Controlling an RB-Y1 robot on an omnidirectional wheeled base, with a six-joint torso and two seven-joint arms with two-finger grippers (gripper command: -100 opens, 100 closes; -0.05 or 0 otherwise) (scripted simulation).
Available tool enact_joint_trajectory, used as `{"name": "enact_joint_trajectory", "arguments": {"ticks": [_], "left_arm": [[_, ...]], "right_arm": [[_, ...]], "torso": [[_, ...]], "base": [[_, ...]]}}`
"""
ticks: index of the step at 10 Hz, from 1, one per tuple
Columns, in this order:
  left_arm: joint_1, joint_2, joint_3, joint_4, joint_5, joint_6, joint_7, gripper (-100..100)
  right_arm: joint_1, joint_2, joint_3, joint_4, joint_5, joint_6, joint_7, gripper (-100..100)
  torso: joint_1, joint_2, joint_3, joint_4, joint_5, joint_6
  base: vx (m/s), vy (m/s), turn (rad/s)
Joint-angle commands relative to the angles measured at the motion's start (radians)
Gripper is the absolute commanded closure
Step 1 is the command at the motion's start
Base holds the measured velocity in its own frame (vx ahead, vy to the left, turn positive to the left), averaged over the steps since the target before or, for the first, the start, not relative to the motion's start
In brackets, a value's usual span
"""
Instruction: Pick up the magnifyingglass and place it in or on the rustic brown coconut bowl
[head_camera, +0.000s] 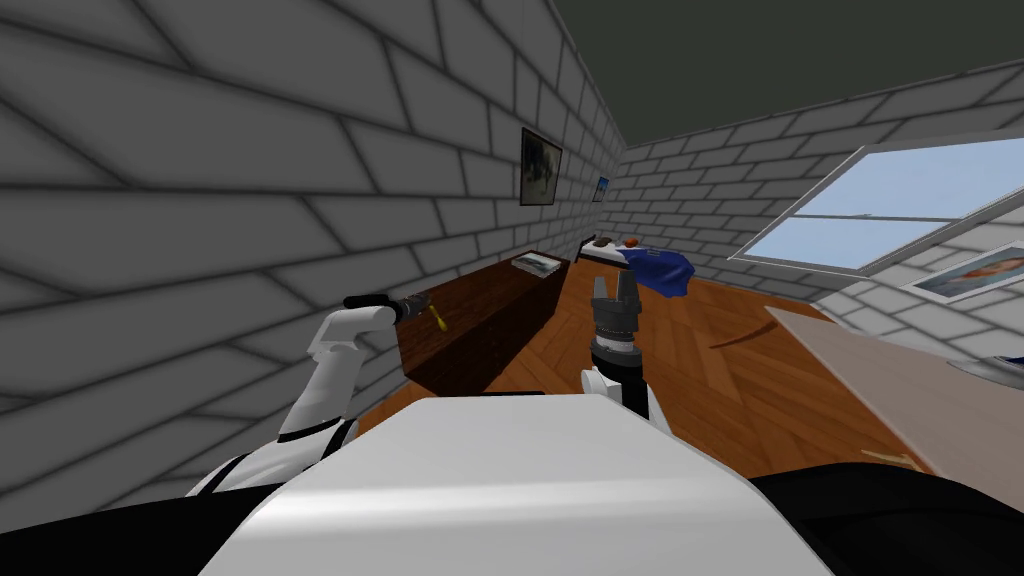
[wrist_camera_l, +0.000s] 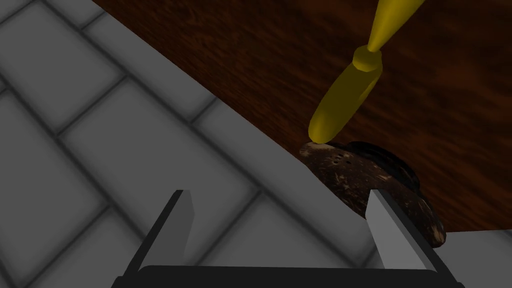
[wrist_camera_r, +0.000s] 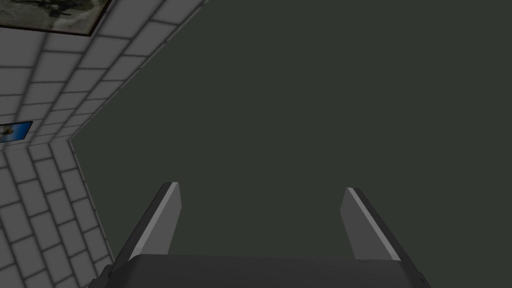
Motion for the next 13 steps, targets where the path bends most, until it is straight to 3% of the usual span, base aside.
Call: {"name": "enact_joint_trajectory", "arguments": {"ticks": [1,7,12,13], "left_arm": [[-0.004,0.021,-0.007,0.026,0.019,0.050,-0.011,-100],[-0.018,0.079,-0.040,0.116,0.063,0.205,-0.040,-100],[-0.019,0.111,-0.064,0.170,0.086,0.291,-0.052,-100],[-0.019,0.105,-0.063,0.161,0.081,0.280,-0.048,-100]], "right_arm": [[0.000,0.000,0.000,0.000,0.000,0.000,0.000,0],[0.000,0.000,0.000,0.000,0.000,0.000,0.000,0],[0.000,0.000,0.000,0.000,0.000,0.000,0.000,0],[0.000,0.000,0.000,0.000,0.000,0.000,0.000,0]], "torso": [[0.000,0.000,0.000,0.000,0.000,0.000],[0.000,0.000,0.000,0.000,0.000,0.000],[0.001,0.000,0.000,0.000,0.000,0.000],[0.001,0.000,0.000,0.000,0.000,0.000]], "base": [[0.018,0.005,-0.117],[0.016,0.007,-0.122],[0.012,0.012,-0.076],[0.005,0.009,-0.007]]}}
